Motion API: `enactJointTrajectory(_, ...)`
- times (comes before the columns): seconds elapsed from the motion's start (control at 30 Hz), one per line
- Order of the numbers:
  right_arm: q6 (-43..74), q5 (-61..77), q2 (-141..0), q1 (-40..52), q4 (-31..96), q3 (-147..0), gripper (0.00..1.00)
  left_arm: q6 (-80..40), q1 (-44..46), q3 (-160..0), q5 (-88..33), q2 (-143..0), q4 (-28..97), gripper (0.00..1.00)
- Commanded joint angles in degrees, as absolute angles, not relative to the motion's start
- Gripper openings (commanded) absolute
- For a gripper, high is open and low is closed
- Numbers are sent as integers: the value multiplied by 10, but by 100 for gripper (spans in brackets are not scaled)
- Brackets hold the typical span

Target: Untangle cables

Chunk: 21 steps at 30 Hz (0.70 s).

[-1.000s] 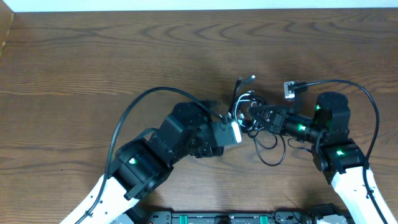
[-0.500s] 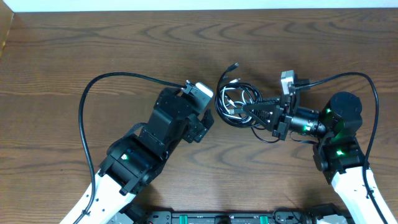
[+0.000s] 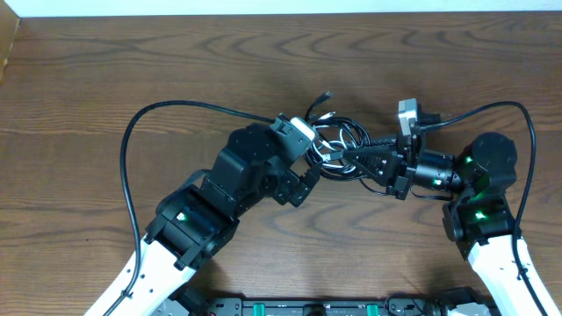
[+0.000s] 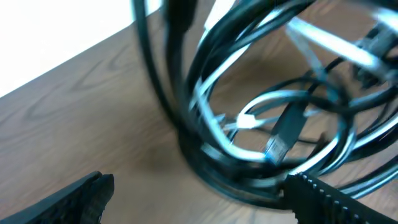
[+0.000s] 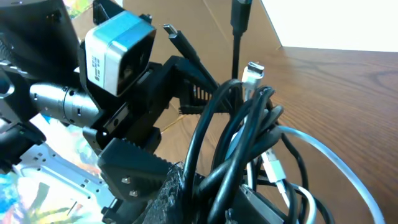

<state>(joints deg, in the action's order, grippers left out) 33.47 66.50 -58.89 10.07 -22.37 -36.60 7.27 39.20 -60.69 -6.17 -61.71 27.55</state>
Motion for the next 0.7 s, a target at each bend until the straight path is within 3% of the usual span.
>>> enactJointTrajectory(0.0,338,681,-588,97,-235,-373,1,65,391,-621,-114,-624,255,92)
enactJointTrajectory(0.3,377,681,-588,97,-274,-373,1,66,391,-621,-114,-632,253,91)
enactJointTrajectory(0.43,392,681,-588,97,-305,-373,1,68,391,-621,-114,-632,253,67)
enactJointTrajectory(0.47,392,679,-588,97,-305,-373,1,68,391,-621,-114,-632,253,53)
enactJointTrajectory(0.5,392,678,-588,97,-305,-373,1,68,391,-621,-115,-632,253,25)
enactJointTrajectory(0.57,392,677,-588,97,-305,-373,1,68,391,-621,-117,-632,253,10)
enactJointTrajectory(0.67,392,677,-588,96,-304,-373,1,68,391,-621,-116,-632,253,8)
